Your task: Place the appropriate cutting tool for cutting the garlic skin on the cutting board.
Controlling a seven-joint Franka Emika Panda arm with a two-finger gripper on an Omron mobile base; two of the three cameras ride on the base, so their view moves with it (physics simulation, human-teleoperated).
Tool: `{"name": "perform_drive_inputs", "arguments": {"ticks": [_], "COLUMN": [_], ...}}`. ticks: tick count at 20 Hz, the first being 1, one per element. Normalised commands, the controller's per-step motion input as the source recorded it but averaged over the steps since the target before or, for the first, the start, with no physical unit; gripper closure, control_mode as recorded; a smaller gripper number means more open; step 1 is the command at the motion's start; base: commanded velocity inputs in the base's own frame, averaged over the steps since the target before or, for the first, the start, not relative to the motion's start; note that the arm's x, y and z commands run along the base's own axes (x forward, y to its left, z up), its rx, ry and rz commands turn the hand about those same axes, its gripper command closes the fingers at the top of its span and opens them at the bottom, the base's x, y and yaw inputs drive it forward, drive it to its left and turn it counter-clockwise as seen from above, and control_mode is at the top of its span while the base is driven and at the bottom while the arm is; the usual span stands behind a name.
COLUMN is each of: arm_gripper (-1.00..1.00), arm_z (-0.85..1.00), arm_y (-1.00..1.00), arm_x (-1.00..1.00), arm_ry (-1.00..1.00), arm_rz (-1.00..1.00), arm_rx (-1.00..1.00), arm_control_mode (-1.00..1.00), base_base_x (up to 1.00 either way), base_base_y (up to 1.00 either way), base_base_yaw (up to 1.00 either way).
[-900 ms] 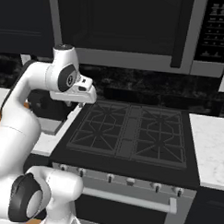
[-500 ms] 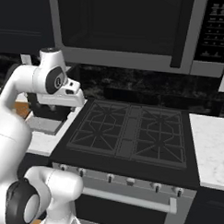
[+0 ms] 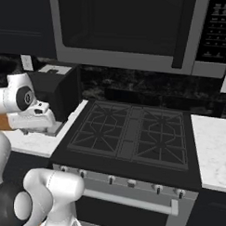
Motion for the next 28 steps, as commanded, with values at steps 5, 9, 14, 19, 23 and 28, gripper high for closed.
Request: {"name": "perform_drive_inputs", "arguments": {"ticks": [5,9,14,19,23,28], "arm_gripper": [-1.00,-1.00,-1.00,-1.00,-1.00,-1.00], "arm_z": [-0.32,-0.43,-0.68,-0.79,-0.70,-0.62], "arm_y": [1.00,1.00,1.00,1.00,1.00,0.89], "arm_x": [-0.06,0.00,-0.01,-0.01,0.00,0.00], "arm_ry": [0.23,0.18,0.02,0.00,0.00,-0.01], "arm_rz": [0.00,0.00,0.00,0.00,-0.07,-0.11], "arm_rx": [-0.01,-0.03,-0.10,-0.10,-0.03,-0.04], "arm_control_mode": [-1.00,-1.00,-1.00,-1.00,-1.00,-1.00], "base_base_x": [0.00,0.00,0.00,0.00,0.00,0.00], "base_base_y": [0.00,0.00,0.00,0.00,0.00,0.00], "base_base_yaw": [0.00,0.00,0.00,0.00,0.00,0.00]}}
